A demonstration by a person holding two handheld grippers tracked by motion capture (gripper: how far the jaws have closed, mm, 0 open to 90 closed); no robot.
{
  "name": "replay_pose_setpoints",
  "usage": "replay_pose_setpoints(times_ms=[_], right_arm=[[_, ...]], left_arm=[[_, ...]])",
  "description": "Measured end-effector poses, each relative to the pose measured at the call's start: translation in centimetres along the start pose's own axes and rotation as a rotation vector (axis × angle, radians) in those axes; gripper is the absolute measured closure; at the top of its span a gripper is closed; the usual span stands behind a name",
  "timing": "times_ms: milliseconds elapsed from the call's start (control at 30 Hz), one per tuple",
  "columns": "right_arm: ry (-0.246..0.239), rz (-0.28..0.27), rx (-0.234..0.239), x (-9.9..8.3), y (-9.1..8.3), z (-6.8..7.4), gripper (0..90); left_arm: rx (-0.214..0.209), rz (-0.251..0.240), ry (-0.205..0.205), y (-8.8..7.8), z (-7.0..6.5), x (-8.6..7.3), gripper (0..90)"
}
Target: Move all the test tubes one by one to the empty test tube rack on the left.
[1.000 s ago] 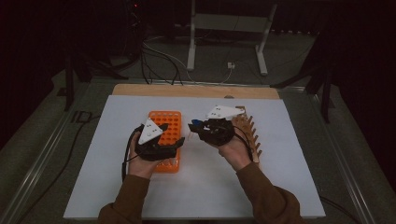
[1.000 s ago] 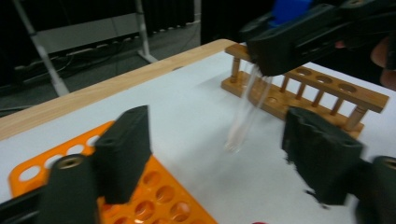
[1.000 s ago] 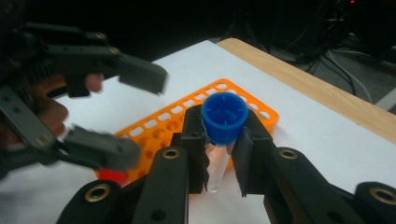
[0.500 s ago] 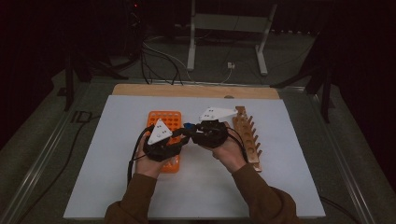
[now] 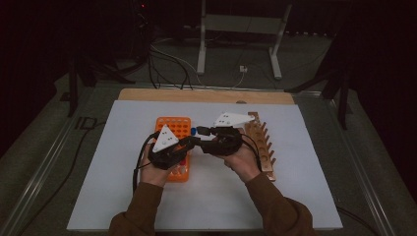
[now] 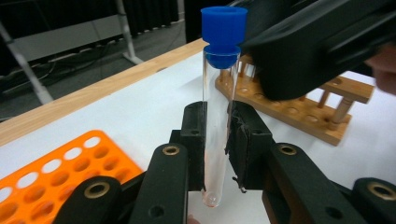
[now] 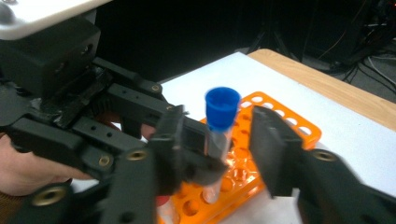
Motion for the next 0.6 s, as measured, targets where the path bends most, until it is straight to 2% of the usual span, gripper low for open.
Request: replay_pose_setpoints(times_ms=[167, 300, 467, 600], right_arm=[[0.0, -0.005, -0.041, -0.2, -0.7, -0.8, 32.5], [-0.024, 0.0, -0.084, -0.8, -1.1, -1.4, 25.5], [-0.031, 0.003, -0.117, -1.4, -1.7, -2.2, 16.8], [-0.027, 0.005, -0.14, -1.9, -2.3, -2.9, 13.9]], left_arm=[[0.029, -0.006, -0.015, -0.4, 0.6, -0.2, 77.3], [0.045, -0.007, -0.022, -0.8, 1.0, -0.4, 77.3], [0.069, -0.009, -0.04, -1.7, 1.7, -0.7, 77.4], [0.089, -0.01, -0.05, -2.6, 2.3, -0.8, 77.4]])
Point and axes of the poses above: each handheld gripper's, and its own axes: y roughly forward along the jaws, x roughly out of its top, z roughly to its left, the point moved 3 cm from there along y, roughly forward along the jaws, and after that the axes turned 15 degrees about -z, right-handed, at the moved point
